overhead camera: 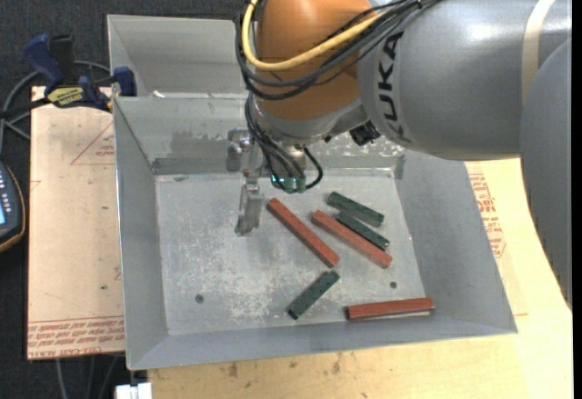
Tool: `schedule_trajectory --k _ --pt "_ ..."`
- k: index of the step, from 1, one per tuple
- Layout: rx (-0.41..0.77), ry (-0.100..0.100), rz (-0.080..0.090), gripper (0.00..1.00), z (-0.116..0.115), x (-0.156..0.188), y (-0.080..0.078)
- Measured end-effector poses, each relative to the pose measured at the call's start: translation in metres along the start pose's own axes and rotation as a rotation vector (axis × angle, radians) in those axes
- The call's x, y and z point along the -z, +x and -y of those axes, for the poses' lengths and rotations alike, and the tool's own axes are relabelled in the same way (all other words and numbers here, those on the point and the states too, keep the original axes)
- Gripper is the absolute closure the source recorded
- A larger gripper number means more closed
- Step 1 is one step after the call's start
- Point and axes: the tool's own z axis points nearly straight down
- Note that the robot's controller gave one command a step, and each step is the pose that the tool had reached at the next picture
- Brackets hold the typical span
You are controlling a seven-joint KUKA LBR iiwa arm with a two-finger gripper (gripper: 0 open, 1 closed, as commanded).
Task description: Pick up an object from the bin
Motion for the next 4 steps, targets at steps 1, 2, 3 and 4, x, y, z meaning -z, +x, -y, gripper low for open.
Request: schedule_trajectory --k 1,2,3,4 --pt "-0.040 0.004 0.000 0.00 0.108 -0.100 -0.017" --pt "0.051 0.000 0.005 0.00 0.156 -0.172 -0.057" --pt "0.080 -0.001 0.007 0.00 0.160 -0.170 0.009" --pt "0.080 -0.001 0.008 0.00 0.160 -0.170 0.007"
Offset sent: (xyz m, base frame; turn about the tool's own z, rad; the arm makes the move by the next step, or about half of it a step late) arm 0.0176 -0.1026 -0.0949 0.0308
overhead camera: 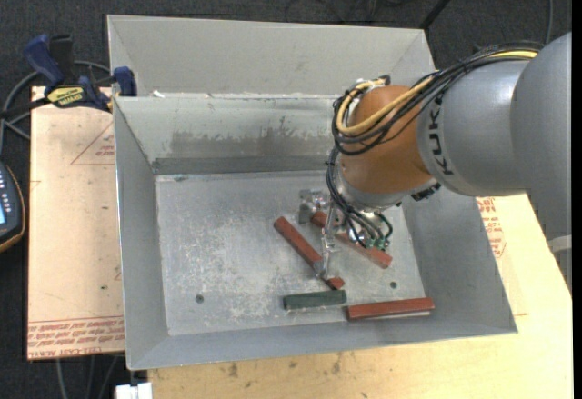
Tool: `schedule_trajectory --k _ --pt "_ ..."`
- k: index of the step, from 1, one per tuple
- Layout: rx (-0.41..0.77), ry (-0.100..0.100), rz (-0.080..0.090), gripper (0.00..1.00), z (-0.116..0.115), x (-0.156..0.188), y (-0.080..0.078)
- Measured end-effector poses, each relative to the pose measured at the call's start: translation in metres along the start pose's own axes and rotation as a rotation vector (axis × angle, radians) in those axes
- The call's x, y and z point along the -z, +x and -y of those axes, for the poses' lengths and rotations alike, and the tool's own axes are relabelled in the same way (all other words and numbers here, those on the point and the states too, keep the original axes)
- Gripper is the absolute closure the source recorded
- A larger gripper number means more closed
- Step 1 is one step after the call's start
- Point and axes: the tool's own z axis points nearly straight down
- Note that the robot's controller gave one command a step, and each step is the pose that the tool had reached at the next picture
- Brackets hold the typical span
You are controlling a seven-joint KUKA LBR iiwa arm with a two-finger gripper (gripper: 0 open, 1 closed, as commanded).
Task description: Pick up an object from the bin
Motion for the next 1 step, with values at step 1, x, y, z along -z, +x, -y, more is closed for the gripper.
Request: schedule_trajectory --k 1 --pt "-0.001 0.001 0.005 1.00 0.0009 0.0020 -0.0017"
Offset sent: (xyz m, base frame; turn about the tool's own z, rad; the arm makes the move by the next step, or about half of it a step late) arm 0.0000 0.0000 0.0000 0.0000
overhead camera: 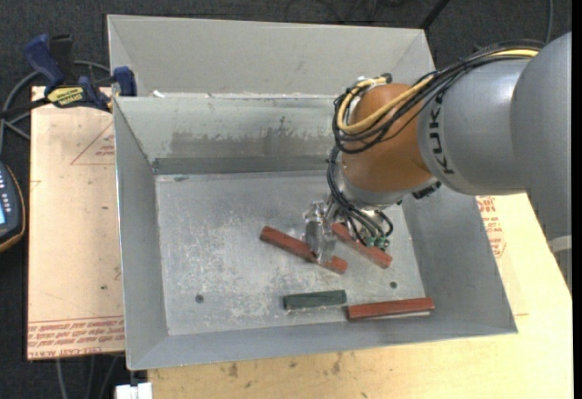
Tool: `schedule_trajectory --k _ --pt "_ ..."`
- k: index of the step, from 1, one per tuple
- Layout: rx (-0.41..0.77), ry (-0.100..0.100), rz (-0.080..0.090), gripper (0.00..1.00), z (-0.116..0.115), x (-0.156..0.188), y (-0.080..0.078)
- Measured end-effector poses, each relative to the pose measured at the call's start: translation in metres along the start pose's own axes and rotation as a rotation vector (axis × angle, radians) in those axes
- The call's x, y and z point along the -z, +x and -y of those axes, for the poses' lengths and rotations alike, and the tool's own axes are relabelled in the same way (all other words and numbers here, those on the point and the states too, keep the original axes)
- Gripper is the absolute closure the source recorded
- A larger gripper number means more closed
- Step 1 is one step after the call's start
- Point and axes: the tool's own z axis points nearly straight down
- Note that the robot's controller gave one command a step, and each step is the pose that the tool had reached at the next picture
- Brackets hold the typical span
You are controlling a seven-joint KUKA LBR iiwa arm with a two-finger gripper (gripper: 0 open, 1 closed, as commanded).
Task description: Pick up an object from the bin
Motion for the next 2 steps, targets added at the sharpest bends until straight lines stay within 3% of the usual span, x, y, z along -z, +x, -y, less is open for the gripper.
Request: schedule_trajectory --k 1,2 --pt "0.000 -0.001 0.000 0.00 -0.001 -0.002 0.001" --pt "-0.107 0.005 0.003 0.00 0.088 0.049 -0.022"
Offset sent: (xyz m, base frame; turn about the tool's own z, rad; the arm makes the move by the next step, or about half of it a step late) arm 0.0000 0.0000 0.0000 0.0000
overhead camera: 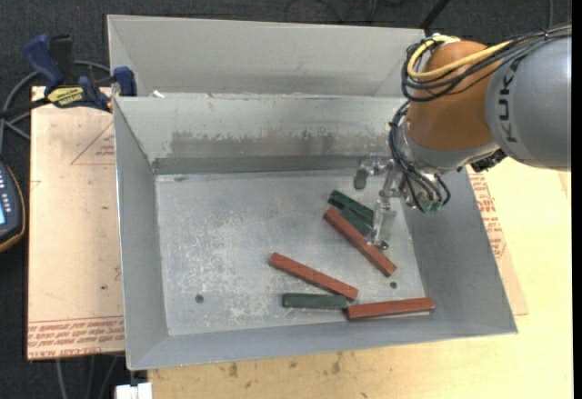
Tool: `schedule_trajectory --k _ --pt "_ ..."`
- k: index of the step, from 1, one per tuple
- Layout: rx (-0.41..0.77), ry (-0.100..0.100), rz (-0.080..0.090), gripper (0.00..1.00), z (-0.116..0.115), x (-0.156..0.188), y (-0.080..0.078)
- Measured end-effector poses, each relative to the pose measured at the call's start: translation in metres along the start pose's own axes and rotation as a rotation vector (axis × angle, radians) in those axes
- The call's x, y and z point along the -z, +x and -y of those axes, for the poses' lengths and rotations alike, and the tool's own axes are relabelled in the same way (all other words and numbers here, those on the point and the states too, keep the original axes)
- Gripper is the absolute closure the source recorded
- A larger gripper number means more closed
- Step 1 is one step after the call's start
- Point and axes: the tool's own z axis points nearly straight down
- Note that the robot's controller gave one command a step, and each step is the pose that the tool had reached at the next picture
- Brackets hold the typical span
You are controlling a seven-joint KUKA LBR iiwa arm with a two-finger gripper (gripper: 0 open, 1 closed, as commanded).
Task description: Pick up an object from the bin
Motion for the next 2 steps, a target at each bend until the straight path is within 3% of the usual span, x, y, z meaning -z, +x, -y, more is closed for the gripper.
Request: schedule_trajectory --k 1,2 --pt "0.025 -0.005 -0.007 0.00 -0.0056 -0.0540 0.0043" --pt "0.025 -0.005 -0.001 1.00 -0.0056 -0.0477 0.0015"
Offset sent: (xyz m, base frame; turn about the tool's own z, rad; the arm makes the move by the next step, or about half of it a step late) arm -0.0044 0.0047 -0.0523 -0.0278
